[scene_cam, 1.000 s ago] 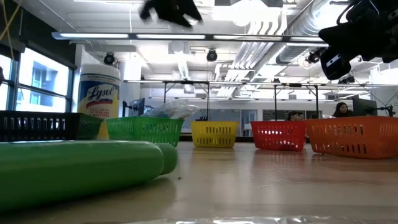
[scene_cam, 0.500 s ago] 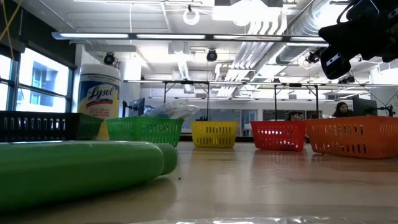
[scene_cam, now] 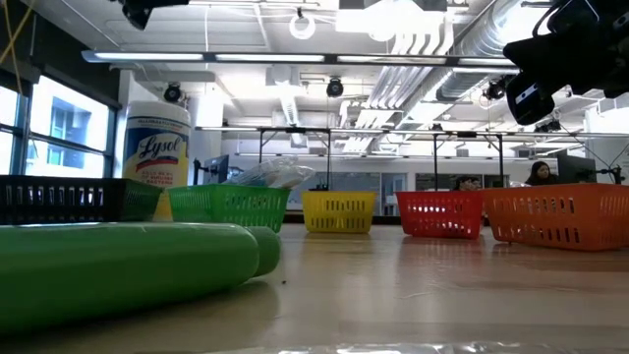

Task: Pick & Place Travel size toiletries

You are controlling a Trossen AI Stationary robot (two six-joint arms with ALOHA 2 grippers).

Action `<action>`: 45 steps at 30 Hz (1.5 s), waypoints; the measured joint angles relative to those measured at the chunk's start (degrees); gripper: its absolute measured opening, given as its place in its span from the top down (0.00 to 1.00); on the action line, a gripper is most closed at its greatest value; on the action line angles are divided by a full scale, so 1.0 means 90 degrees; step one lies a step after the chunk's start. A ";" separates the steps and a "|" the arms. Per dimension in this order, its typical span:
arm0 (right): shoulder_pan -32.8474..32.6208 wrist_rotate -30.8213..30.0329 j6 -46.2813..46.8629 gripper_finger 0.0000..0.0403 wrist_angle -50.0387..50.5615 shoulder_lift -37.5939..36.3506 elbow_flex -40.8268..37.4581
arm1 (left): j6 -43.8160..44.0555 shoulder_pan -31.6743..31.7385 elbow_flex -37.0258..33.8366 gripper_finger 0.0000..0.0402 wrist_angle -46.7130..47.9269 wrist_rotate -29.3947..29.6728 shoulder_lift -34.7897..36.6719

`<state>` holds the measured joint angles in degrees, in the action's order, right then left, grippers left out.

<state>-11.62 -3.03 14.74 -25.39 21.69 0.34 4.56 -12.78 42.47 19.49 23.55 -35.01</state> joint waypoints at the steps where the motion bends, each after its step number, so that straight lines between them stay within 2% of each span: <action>1: -0.0002 0.0000 0.0000 0.99 -0.0002 0.0000 -0.0002 | 0.0003 0.0000 -0.0136 1.00 -0.0054 0.0002 0.0110; 11: 0.0000 0.0000 -0.0165 0.99 0.0000 0.0000 -0.0001 | -0.0411 -0.0002 -0.1282 1.00 -0.1082 -0.0023 0.0917; 14: -0.0002 0.0001 -0.0165 0.99 0.0001 0.0000 -0.0002 | -0.0713 -0.0002 -0.1823 1.00 -0.1836 -0.0412 0.1107; 24: 0.0000 0.0002 -0.0168 0.99 0.0034 0.0001 0.0000 | -0.1133 0.0000 -0.3005 1.00 -0.2912 -0.0505 0.1177; 30: -0.0002 0.0000 -0.0168 0.99 0.0041 0.0000 0.0000 | -0.1829 0.0000 -0.3468 1.00 -0.3030 -0.1027 0.1365; 35: -0.0001 0.0001 -0.0168 0.99 0.0039 0.0001 -0.0001 | -0.2165 0.0002 -0.3644 1.00 -0.2997 -0.1000 0.1670; 45: -0.0002 0.0001 -0.0168 0.99 0.0032 0.0000 -0.0001 | -0.2306 0.0002 -0.3649 1.00 -0.1957 -0.1205 0.3457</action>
<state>-11.64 -3.02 13.23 -25.10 21.69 0.33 -16.20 -12.75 9.63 1.88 12.70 -3.90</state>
